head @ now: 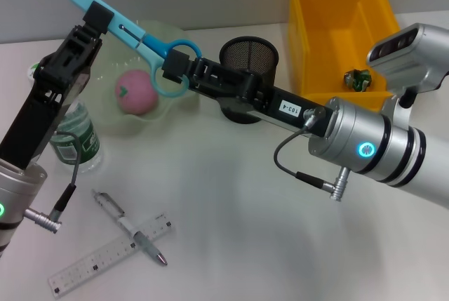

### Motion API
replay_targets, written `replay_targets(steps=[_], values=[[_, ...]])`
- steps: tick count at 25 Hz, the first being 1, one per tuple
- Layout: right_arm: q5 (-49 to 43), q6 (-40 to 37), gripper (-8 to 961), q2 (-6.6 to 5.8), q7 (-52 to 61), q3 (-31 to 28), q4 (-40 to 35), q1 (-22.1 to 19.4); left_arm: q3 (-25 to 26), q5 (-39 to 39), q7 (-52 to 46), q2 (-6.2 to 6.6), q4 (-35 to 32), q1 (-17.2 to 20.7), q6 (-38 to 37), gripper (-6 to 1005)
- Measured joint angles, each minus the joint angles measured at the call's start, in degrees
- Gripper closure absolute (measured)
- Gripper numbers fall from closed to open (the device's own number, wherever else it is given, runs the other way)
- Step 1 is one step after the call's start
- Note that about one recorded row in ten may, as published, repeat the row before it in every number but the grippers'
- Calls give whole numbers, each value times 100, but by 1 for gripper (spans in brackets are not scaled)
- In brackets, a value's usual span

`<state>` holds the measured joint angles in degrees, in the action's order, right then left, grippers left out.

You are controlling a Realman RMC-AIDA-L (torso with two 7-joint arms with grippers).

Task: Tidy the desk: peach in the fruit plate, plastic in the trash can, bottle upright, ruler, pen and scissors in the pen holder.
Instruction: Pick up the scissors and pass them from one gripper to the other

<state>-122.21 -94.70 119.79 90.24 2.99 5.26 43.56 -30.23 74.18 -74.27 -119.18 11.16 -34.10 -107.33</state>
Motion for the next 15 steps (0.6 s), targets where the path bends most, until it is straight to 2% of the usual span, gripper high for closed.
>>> replay_targets(steps=[4, 15], values=[[1, 12, 483, 0, -13, -60, 33, 0, 0, 0, 0, 0, 0, 0, -8, 901], [4, 70, 637, 0, -17, -89, 70, 9, 6, 0, 0, 0, 0, -1, -8, 901]])
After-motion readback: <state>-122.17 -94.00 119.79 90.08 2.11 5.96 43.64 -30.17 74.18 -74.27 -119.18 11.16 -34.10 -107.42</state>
